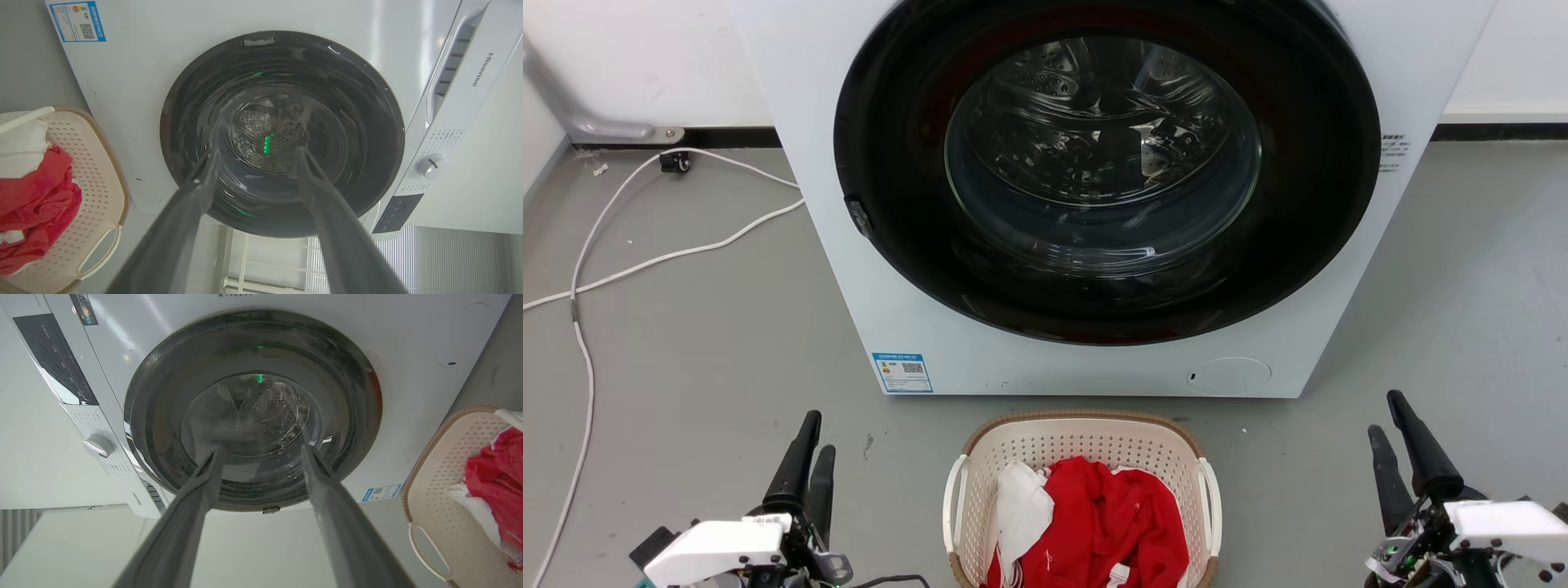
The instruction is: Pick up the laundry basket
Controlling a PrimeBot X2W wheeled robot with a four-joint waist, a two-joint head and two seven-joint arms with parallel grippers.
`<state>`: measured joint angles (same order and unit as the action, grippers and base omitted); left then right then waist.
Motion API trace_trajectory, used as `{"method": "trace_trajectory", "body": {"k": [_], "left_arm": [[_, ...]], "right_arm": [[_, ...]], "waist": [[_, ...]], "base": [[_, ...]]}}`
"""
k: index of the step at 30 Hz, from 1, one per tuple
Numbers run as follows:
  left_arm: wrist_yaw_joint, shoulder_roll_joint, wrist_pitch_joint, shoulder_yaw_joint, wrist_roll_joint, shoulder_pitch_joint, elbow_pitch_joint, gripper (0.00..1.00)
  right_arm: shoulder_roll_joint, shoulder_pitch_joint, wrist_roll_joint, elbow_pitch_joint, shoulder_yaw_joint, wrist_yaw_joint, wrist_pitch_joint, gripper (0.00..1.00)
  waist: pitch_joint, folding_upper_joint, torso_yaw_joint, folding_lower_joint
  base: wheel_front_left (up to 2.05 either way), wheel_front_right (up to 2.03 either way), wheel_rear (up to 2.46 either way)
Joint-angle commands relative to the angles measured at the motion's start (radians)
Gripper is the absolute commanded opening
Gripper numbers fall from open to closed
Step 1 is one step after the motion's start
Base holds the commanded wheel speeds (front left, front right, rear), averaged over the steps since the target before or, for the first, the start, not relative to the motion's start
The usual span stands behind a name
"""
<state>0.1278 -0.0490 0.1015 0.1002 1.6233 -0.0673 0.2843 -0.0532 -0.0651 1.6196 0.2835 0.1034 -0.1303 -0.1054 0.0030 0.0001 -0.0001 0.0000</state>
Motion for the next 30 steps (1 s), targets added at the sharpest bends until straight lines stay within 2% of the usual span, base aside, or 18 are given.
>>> {"method": "trace_trajectory", "body": {"k": [1,16,25,26,30], "left_arm": [[0.000,-0.003,-0.011,-0.004,-0.009,-0.011,-0.020,1.00],[0.001,-0.003,-0.082,0.005,-0.113,0.013,-0.062,1.00],[0.000,-0.003,-0.118,0.053,-0.210,0.018,-0.098,1.00],[-0.004,-0.003,-0.130,0.073,-0.265,0.016,-0.131,1.00],[-0.030,-0.003,-0.145,0.081,-0.356,0.015,-0.183,1.00]], "right_arm": [[-0.002,-0.011,-0.007,-0.021,-0.006,0.000,0.011,1.00],[-0.001,0.011,-0.078,-0.070,-0.031,0.000,0.082,1.00],[-0.001,0.010,-0.292,-0.088,0.012,-0.001,0.119,1.00],[-0.001,0.009,-0.375,-0.106,0.017,-0.001,0.131,1.00],[0.000,0.003,-0.496,-0.152,0.020,-0.001,0.146,1.00]], "waist": [[0.000,-0.0001,0.000,0.0000],[-0.002,-0.0001,-0.002,0.0000],[-0.004,-0.0001,-0.002,0.0000],[-0.005,-0.0001,-0.002,0.0000],[-0.004,-0.0001,-0.002,0.0000]], "base": [[0.00,0.00,0.00],[0.00,0.00,0.00],[0.00,0.00,0.00],[0.00,0.00,0.00],[0.00,0.00,0.00]]}}
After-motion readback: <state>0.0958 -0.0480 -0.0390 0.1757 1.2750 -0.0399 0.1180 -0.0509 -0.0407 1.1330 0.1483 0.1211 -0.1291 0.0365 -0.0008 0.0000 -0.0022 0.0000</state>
